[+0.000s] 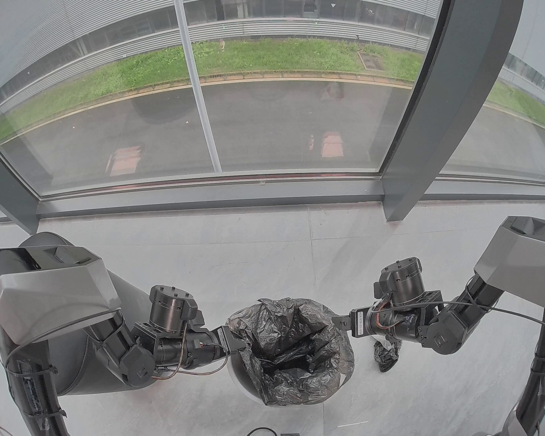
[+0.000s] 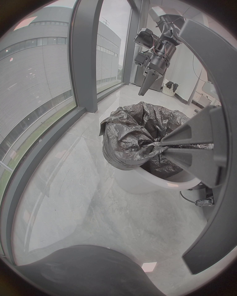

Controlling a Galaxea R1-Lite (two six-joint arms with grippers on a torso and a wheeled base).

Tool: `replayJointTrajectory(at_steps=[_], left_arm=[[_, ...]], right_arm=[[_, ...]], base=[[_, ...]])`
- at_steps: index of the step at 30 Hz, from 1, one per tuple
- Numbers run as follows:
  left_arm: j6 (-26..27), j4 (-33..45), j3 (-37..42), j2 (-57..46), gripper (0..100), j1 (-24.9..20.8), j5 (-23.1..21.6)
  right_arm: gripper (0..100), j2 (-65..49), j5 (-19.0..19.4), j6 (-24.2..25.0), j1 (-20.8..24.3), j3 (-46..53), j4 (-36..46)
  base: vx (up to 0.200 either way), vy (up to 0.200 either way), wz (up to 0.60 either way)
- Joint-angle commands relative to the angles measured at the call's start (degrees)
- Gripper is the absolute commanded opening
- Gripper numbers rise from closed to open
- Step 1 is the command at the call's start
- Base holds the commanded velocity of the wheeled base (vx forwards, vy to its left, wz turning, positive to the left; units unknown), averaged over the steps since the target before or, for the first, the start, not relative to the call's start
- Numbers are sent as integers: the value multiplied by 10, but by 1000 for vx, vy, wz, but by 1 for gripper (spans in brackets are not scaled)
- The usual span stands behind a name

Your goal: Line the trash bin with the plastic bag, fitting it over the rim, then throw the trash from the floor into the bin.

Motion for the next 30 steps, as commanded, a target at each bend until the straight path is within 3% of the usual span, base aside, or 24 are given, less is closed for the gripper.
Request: replayJointTrajectory(at_steps=[1,12,17,25,30], left_arm=[[0,0,16,-21,0,0,1],[1,-1,73,-31,0,-1,20],[13,-2,74,-16,0,-2,71],[39,-3,78,-19,0,-4,91],[52,-1,79,-18,0,-6,139]], right_arm=[[100,-14,1,-1,13,-7,-1],[100,-17,4,3,23,-2,-2],[100,-18,6,3,23,1,-2],[100,-14,7,3,22,26,-52],[100,-16,7,2,22,42,-72]], base=[[0,0,0],[0,0,0],[0,0,0],[0,0,0],[0,0,0]])
